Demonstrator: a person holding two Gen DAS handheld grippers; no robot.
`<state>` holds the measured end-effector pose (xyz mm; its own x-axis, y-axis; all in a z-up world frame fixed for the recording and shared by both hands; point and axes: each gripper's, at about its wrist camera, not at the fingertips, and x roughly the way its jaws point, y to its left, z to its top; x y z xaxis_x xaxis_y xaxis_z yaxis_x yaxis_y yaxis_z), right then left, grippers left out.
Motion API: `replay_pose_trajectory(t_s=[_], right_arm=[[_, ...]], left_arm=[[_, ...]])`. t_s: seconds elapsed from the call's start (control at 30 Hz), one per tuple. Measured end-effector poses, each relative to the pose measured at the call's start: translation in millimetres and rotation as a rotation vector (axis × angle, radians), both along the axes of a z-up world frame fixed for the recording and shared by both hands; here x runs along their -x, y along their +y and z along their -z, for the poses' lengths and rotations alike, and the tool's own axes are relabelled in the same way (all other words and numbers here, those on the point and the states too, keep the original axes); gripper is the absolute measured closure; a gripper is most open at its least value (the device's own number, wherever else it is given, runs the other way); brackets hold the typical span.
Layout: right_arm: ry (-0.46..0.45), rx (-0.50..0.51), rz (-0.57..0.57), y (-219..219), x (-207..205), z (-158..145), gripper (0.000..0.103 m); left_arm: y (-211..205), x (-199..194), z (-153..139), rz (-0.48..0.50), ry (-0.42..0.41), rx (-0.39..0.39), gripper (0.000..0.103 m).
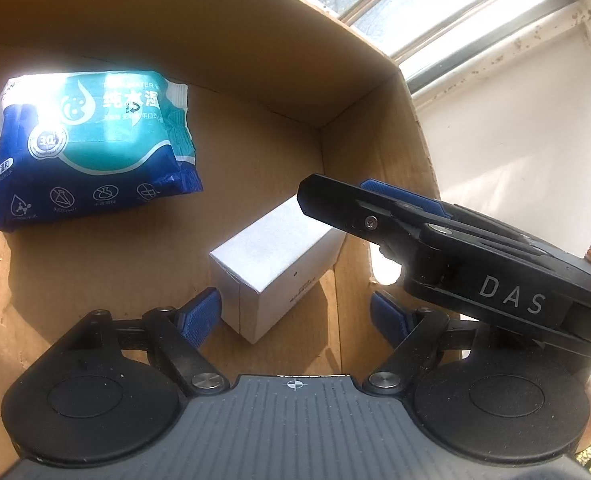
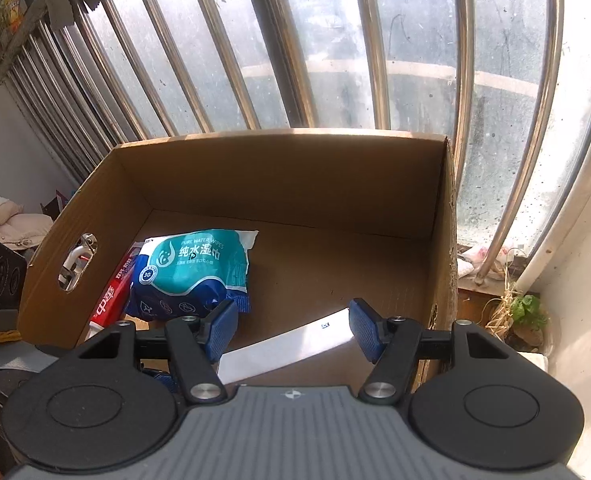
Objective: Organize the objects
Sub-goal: 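Lower the white box into the cardboard box and open the right gripper, then move the right gripper to the glass jar with gold lid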
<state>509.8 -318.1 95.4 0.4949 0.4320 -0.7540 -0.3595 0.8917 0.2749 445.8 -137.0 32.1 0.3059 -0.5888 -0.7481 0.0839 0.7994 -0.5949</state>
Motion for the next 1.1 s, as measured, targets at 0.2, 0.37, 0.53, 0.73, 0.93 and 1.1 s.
replay_pose_trajectory(t_s=[0.2,0.37,0.53,0.73,0.93,1.1], right_arm=[[-0.024,-0.1,0.033,-15,8,-12,0.036],[-0.123,-0.226,0.07,-37,44,-45,0.036],[-0.333,-0.345,0.099,-60,125,-85,0.03],[-0.439,-0.539,0.032,-67,232,-96,0.012],[-0.359,-0.601,-0.05,-34,282,-59,0.0],[-0.191,-0.564,-0.115,29,276,-10,0.0]], left_arm=[[6,13,-10,0.003,-0.034,0.0,0.021],[12,47,-40,-0.002,-0.15,0.005,0.02],[21,124,-79,0.13,-0.314,0.066,0.014],[50,229,-98,0.167,-0.544,0.015,0.004],[106,306,-67,0.003,-0.66,-0.205,0.002],[142,331,-38,-0.137,-0.662,-0.363,0.002]])
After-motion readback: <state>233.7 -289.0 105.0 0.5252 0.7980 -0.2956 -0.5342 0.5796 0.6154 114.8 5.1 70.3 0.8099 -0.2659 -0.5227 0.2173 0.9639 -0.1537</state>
